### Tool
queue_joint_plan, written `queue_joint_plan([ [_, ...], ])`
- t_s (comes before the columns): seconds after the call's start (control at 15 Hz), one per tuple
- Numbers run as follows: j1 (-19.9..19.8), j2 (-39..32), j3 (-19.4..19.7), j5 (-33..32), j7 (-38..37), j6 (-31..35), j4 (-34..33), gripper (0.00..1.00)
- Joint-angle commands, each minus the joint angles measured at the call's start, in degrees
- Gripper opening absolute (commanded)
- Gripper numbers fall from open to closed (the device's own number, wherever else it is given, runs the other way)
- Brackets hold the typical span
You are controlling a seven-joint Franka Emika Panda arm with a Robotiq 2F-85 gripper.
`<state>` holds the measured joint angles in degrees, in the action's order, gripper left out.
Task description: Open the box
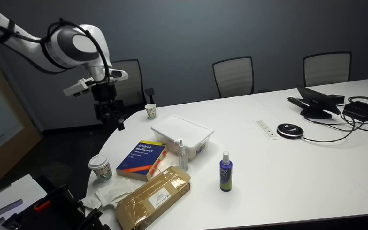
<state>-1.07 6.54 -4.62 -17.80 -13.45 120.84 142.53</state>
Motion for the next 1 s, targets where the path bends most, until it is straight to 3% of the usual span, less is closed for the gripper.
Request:
queue_joint_plan([
  [0.0,1.8,-14.1,-1.9,-7.9,-16.1,1.7,-5.4,1.00],
  [0.13,4.5,-22.0,-0.5,-13.0,-25.0,2.9,-7.5,1.00],
  [0.33,7.9,-33.4,3.2,-16.2,-30.8,5.0,-12.6,1.00],
  [0.6,11.1,-45.8,7.3,-14.5,-31.6,7.3,-20.5,1.00],
  [0.93,13.7,-54.2,10.6,-11.4,-31.6,6.9,-26.8,1.00],
])
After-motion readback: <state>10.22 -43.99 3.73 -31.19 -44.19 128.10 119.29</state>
